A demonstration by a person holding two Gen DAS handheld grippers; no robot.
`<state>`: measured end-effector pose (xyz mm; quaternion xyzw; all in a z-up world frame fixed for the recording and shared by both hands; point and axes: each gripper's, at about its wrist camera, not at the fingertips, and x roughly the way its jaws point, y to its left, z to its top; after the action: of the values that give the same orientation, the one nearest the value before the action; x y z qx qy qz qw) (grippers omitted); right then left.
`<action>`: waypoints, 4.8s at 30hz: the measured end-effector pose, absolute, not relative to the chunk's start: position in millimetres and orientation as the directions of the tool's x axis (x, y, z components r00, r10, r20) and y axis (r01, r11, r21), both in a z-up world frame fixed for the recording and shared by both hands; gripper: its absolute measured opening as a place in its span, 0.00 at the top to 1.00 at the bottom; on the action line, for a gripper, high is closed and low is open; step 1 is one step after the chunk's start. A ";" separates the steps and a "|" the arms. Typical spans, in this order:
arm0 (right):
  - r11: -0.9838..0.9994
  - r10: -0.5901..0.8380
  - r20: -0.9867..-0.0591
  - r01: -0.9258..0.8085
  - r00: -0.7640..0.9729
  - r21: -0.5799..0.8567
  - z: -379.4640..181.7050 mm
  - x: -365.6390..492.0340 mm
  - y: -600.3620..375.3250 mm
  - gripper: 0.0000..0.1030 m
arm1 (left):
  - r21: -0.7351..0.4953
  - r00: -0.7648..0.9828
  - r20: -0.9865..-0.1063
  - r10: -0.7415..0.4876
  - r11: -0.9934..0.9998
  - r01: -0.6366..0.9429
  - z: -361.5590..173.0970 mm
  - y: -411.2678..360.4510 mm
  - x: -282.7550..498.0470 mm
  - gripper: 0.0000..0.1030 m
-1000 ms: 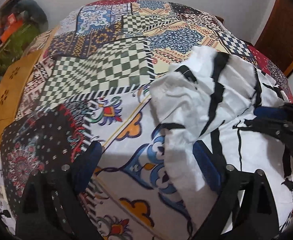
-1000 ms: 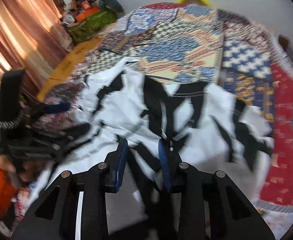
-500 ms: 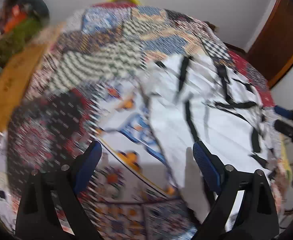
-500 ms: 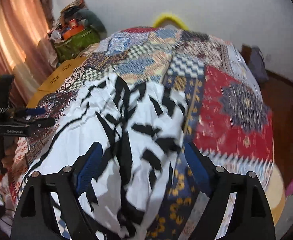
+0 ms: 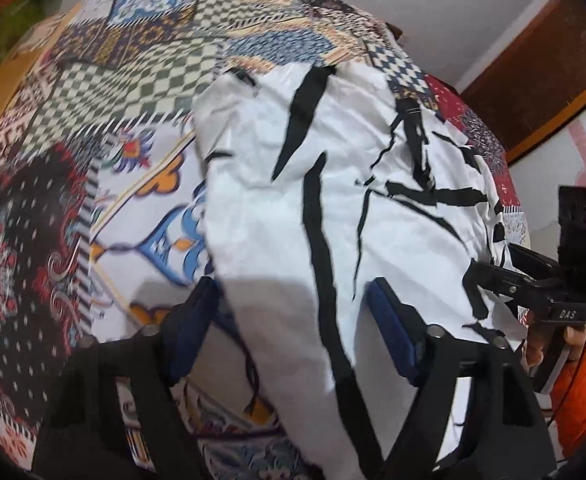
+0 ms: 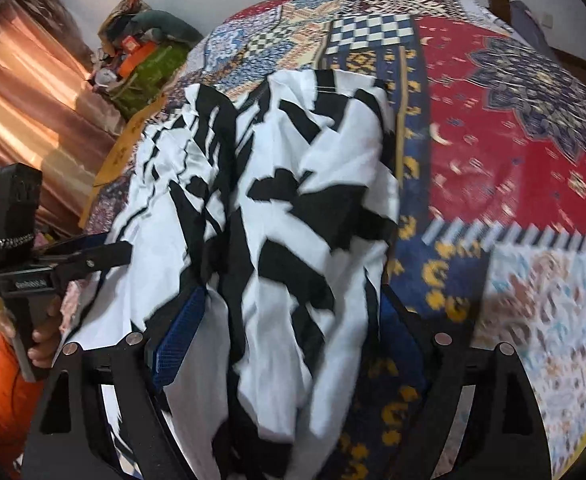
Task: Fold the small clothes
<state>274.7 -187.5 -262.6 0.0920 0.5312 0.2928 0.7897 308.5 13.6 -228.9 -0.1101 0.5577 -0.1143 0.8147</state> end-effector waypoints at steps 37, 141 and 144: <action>0.622 0.715 -0.643 -0.669 0.274 0.406 -148.3 263.9 41.0 0.93 | -0.262 0.651 -0.750 -0.120 0.957 -0.125 -113.6 201.1 263.5 0.90; 0.760 0.644 -0.210 -0.646 0.735 0.071 -28.5 -14.9 -49.7 0.00 | -0.071 0.935 -0.277 0.221 0.966 -0.249 18.5 65.8 -54.8 0.00; 0.762 0.642 -0.213 -0.644 0.736 0.073 -28.3 -14.4 -50.1 0.01 | -0.068 0.934 -0.282 0.219 0.966 -0.248 17.9 64.1 -52.2 0.00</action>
<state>-14.4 -50.1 -28.3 -0.0028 0.1131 0.3451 0.9317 -52.2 64.1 17.9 -0.0512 0.1372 0.1189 0.9820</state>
